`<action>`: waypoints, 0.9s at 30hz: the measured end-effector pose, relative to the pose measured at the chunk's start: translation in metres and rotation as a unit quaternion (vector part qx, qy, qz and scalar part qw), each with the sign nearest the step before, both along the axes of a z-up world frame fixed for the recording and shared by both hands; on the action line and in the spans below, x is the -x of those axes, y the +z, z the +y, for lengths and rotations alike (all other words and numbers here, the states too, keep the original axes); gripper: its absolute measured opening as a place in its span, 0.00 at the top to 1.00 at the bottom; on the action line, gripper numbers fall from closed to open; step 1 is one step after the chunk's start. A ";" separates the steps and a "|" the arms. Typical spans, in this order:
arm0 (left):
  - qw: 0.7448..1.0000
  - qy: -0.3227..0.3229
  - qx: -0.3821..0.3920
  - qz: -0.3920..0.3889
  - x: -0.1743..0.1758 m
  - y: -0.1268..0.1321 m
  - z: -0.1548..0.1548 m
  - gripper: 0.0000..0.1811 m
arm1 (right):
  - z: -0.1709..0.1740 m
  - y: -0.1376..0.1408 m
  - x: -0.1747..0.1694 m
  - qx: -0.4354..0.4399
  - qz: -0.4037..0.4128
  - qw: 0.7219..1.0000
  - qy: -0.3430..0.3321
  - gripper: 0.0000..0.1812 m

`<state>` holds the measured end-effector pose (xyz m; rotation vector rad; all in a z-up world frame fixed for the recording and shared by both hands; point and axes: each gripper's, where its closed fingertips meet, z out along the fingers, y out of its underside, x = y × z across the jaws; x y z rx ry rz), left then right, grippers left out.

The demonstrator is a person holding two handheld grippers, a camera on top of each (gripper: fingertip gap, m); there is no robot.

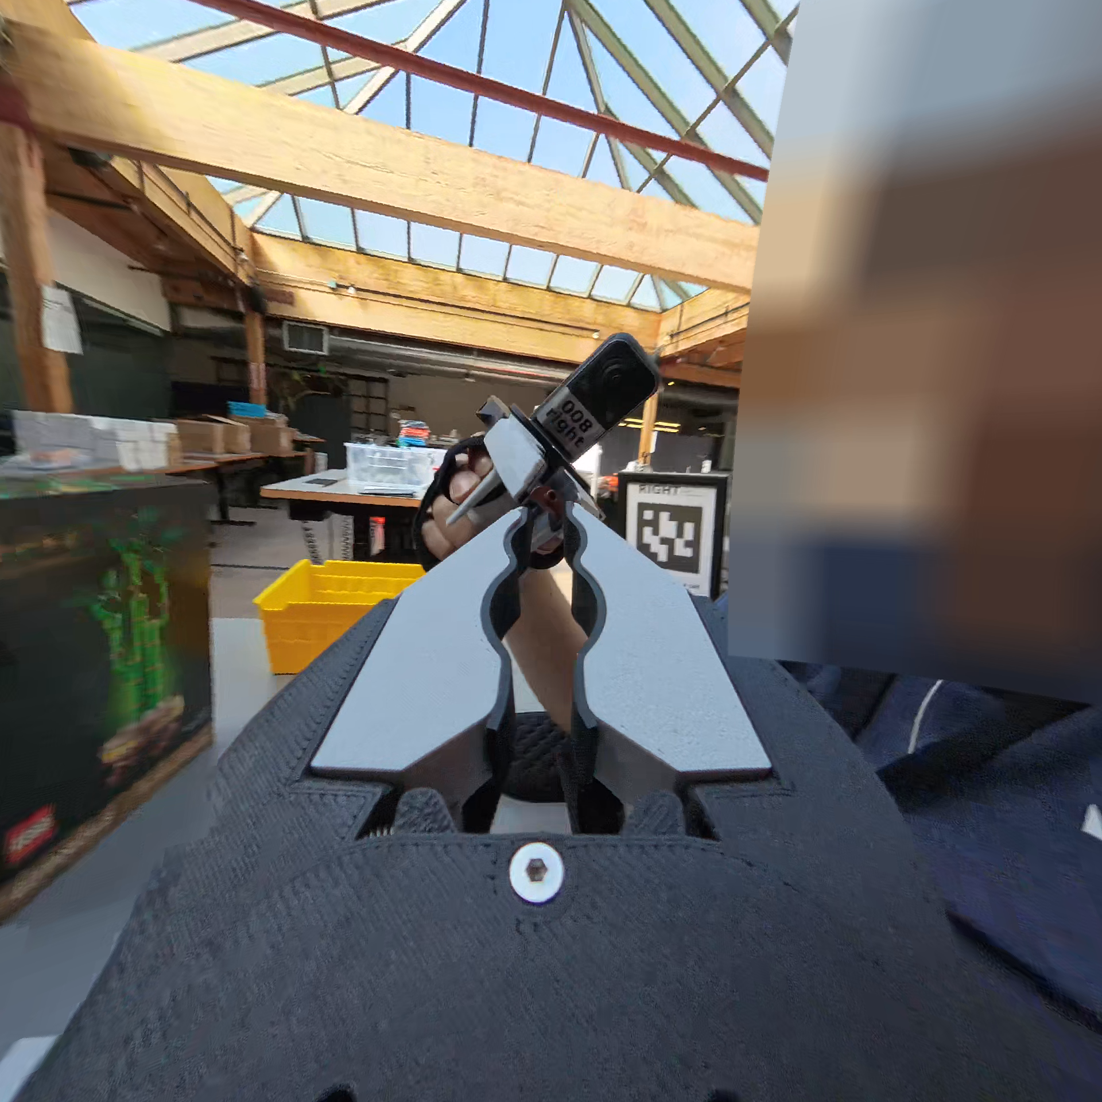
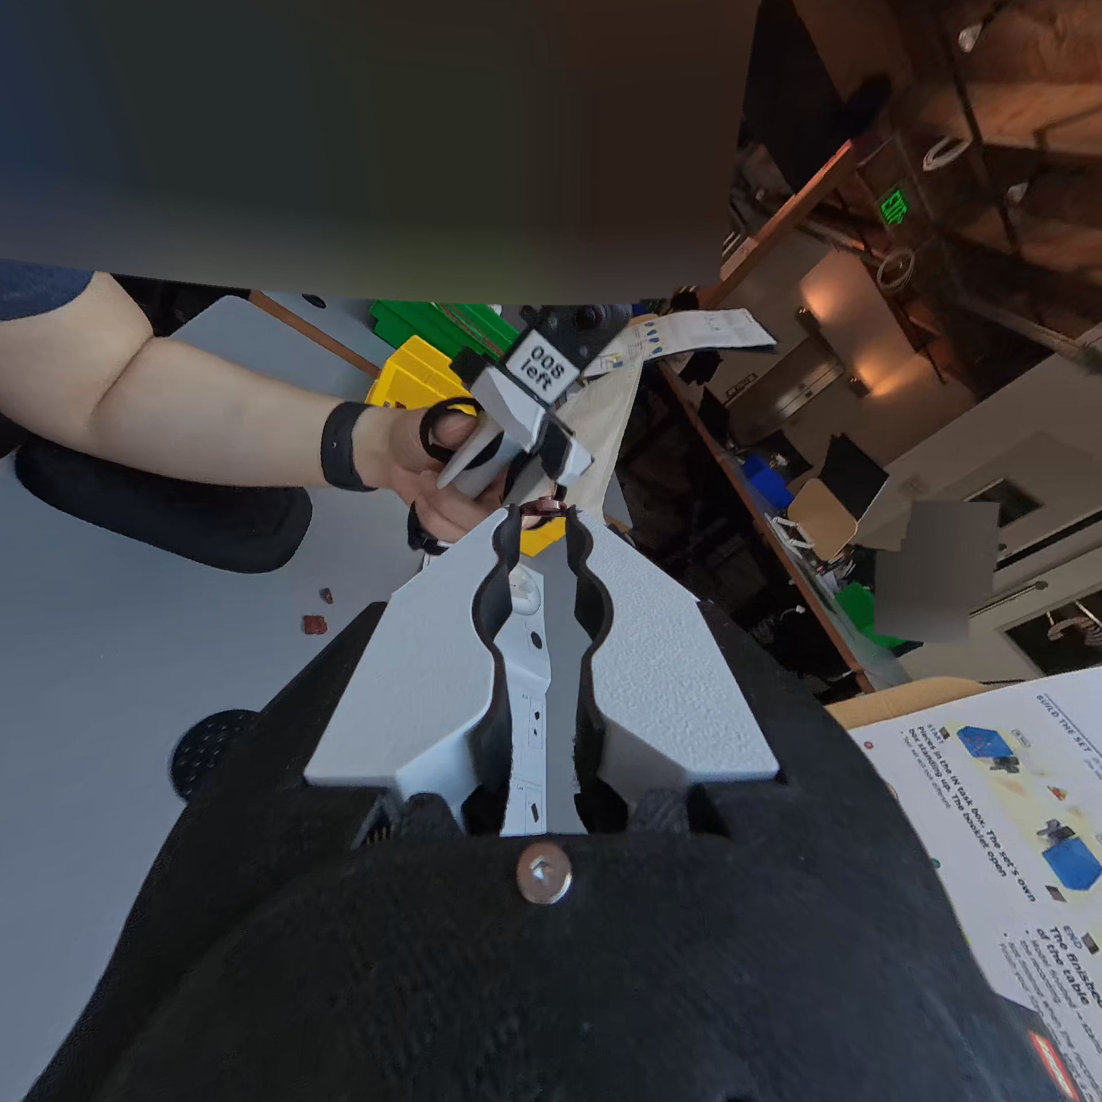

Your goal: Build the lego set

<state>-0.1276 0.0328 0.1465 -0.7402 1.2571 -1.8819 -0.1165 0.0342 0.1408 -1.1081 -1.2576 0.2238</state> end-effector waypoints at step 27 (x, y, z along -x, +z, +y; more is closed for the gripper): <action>0.909 0.221 -0.348 0.059 -0.023 -0.040 -0.014 0.98 | -0.002 -0.036 -0.002 0.043 -0.125 0.990 -0.052 0.92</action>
